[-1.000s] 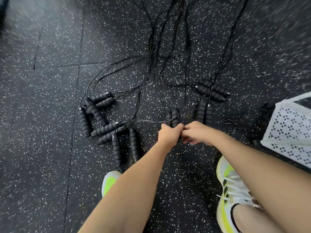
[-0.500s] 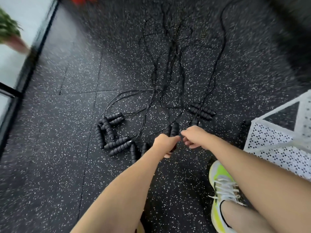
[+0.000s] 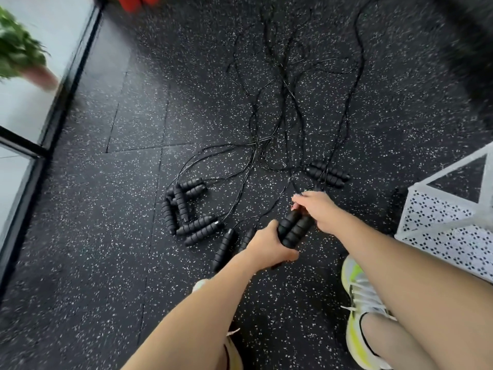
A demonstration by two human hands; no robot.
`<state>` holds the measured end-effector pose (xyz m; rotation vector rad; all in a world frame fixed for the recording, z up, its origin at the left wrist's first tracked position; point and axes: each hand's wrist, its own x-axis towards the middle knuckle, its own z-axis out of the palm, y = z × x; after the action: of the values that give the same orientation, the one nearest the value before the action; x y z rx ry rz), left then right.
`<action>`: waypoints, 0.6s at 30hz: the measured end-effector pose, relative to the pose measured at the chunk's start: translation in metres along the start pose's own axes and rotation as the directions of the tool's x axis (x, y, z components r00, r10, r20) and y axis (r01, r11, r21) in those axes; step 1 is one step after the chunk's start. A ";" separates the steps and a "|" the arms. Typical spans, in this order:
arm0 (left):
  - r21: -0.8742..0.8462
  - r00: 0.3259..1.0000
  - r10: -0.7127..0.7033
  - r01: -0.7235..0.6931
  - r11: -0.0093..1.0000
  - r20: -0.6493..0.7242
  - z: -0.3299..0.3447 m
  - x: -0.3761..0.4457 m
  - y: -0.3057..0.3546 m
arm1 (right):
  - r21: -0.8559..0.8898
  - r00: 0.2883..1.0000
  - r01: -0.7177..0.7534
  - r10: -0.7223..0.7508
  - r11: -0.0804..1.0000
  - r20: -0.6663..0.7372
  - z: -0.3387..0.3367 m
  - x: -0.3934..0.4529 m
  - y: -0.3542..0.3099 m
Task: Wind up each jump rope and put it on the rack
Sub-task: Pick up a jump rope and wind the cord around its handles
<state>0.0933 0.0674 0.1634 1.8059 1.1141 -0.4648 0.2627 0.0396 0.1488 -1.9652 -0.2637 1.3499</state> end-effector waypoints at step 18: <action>0.701 0.799 0.580 -0.322 0.636 -0.158 -0.022 -0.014 -0.014 | -0.225 0.993 0.117 -0.119 0.967 0.002 -0.026 -0.014 -0.044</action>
<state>0.0709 0.0813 0.1769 2.8043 0.6903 -0.1912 0.2891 0.0519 0.1929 -2.1043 -0.5407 1.2777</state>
